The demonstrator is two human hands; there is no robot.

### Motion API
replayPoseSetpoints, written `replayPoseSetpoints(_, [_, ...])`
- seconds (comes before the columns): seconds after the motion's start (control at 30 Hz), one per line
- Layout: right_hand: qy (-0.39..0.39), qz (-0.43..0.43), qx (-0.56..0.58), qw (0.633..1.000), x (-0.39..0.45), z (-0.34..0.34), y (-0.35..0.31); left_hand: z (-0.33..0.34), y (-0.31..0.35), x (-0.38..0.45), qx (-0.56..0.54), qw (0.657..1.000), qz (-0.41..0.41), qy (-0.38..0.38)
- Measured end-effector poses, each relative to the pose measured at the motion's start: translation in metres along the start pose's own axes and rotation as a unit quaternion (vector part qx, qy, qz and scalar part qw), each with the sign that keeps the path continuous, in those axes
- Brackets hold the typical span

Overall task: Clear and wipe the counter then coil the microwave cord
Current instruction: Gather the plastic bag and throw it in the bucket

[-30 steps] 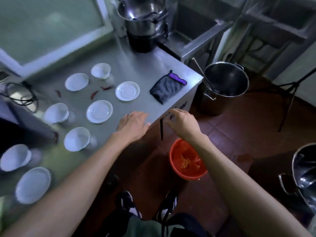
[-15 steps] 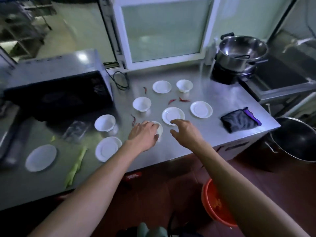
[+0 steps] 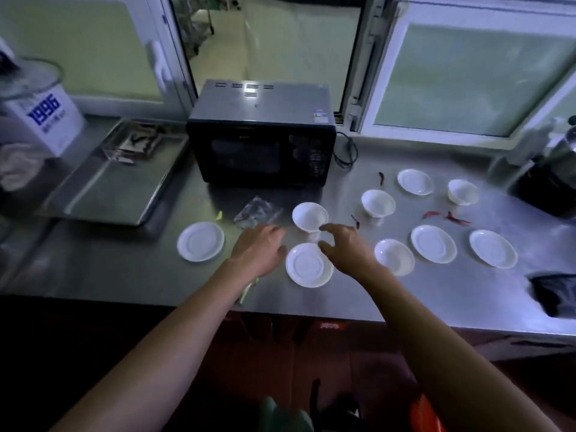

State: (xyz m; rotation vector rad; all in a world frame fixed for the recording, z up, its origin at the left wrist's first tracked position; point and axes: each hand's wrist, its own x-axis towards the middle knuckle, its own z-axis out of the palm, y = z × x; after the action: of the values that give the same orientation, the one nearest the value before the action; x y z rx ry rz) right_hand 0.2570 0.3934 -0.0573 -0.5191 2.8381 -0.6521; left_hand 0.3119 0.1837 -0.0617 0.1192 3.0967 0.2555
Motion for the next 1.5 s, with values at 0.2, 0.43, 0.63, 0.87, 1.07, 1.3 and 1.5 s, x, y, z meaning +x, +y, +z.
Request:
replayPoseSetpoints(0.2, [-0.044,-0.026,-0.004,0.999,0.036,0.041,-0.044,0.005,-0.068,-0.013,-0.055,0.996,-0.071,0.005])
replayPoseSetpoints(0.43, [-0.097,-0.076,-0.035,0.992,0.103,0.090,-0.062,0.031,-0.127,0.004,-0.077,0.985,-0.154,-0.029])
replayPoseSetpoints(0.63, [-0.130,-0.080,-0.039,0.987,0.154,0.125,-0.066,0.040,-0.155,0.040,-0.076,0.977,-0.192,-0.049])
replayPoseSetpoints(0.87, [-0.166,-0.075,-0.083,0.980,0.190,0.148,-0.063,0.053,-0.175,0.061,-0.081,0.973,-0.214,-0.032])
replayPoseSetpoints(1.07, [-0.158,-0.062,-0.123,0.978,0.209,0.171,-0.063,0.077,-0.207,0.087,-0.062,0.976,-0.200,-0.054])
replayPoseSetpoints(1.3, [-0.163,-0.012,-0.121,0.979,0.212,0.195,-0.067,0.094,-0.242,0.114,-0.059,0.979,-0.188,-0.056])
replayPoseSetpoints(1.5, [-0.152,-0.016,-0.111,0.982,0.215,0.210,-0.069,0.103,-0.252,0.129,-0.025,0.979,-0.186,-0.080])
